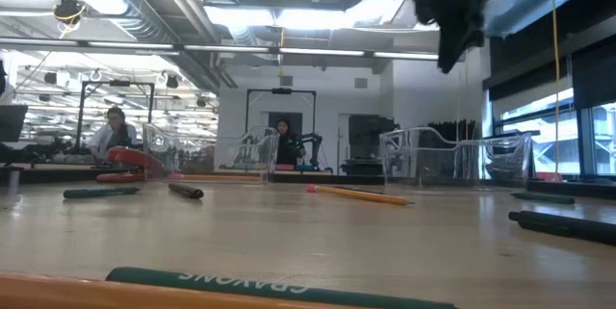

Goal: Sort crayons/erasers/pens/pencils in bins
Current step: Put the top right green crayon into the bottom transparent bin

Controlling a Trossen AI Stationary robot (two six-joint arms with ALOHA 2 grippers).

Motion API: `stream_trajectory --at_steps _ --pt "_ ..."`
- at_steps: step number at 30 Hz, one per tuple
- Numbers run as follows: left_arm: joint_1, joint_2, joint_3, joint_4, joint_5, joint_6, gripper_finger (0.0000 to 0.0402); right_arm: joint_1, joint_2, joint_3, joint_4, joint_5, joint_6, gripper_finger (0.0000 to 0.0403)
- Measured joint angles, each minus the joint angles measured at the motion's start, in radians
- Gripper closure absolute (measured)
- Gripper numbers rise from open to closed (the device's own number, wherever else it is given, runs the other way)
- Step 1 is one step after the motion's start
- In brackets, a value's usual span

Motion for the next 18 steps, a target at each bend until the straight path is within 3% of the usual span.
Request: stream_trajectory --at_steps 8,18 --pt "0.000 0.000 0.000 0.001 -0.011 0.000 0.0333 0.151 -0.152 -0.152 -0.007 -0.027 0.304 0.0262" --pt "0.000 0.000 0.000 0.001 -0.012 0.000 0.0333 0.235 -0.164 -0.304 -0.004 -0.019 0.626 0.0285"
